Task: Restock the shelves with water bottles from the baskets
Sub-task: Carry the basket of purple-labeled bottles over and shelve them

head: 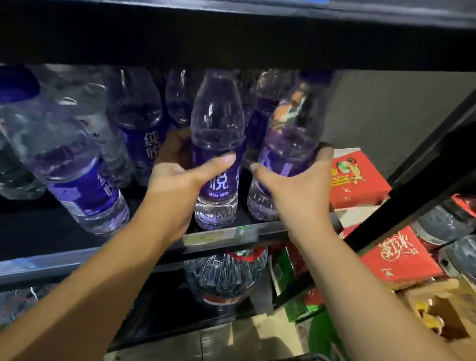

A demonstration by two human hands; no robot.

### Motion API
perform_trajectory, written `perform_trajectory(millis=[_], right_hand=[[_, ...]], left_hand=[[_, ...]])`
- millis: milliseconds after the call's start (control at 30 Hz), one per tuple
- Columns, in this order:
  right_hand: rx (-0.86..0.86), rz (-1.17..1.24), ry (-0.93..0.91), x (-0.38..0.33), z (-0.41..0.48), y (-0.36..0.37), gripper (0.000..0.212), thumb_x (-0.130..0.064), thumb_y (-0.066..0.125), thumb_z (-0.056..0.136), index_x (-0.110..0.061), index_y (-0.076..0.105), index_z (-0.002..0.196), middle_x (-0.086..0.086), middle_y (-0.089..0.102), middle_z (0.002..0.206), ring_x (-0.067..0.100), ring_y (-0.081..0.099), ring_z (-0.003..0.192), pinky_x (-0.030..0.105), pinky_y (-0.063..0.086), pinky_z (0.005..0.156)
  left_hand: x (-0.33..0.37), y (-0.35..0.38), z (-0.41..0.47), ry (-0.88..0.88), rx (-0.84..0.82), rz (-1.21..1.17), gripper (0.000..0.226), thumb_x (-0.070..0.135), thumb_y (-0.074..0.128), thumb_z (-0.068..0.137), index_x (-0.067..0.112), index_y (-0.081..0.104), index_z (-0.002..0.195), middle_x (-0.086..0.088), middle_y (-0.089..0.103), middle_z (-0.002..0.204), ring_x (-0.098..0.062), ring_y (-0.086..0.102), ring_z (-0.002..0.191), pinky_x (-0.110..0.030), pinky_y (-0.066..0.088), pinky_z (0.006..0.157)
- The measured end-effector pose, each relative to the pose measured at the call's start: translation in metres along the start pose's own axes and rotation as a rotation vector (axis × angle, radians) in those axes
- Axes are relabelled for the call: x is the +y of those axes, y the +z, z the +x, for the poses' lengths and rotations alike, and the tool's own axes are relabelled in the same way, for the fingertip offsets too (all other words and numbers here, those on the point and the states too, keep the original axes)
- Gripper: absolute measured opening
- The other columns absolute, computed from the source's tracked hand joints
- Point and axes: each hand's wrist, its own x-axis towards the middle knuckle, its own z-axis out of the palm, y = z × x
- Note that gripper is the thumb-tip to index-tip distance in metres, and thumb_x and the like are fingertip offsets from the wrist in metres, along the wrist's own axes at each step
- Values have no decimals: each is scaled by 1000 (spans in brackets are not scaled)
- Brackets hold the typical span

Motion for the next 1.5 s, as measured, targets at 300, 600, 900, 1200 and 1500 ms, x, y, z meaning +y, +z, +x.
perform_trajectory(millis=[300,600,900,1200,1500], right_hand=[[-86,-69,20,24,-15,9,89,-30,85,55,-29,25,121,0,50,120,20,50,116,27,43,97],[-24,-240,-22,27,-23,-4,73,-34,91,58,-18,36,102,-1,57,101,14,57,89,13,40,66],[-269,-223,8,39,-14,-31,49,-15,85,68,-22,60,110,-11,65,102,-10,56,74,12,49,73],[-33,-314,24,43,-15,-12,81,-42,88,52,-17,41,113,1,55,111,16,56,99,10,41,78],[-223,-290,56,58,4,-31,69,-41,84,53,-24,54,113,-10,69,103,12,67,92,43,55,86]], left_hand=[[-11,-20,-13,71,-14,294,70,31,81,67,28,50,130,8,71,109,-6,68,98,-25,54,85],[-16,-12,-30,125,-96,380,61,28,79,71,39,46,122,11,60,128,-4,63,110,-21,51,92],[-23,2,-17,139,-77,321,61,10,76,80,29,44,128,7,64,120,-2,67,95,-10,50,73],[-32,15,-10,153,-72,319,64,9,76,80,21,44,133,1,63,124,-9,68,100,-16,52,78],[-34,24,-7,172,-34,343,63,12,76,81,23,44,134,13,64,114,2,66,95,-12,50,76]])
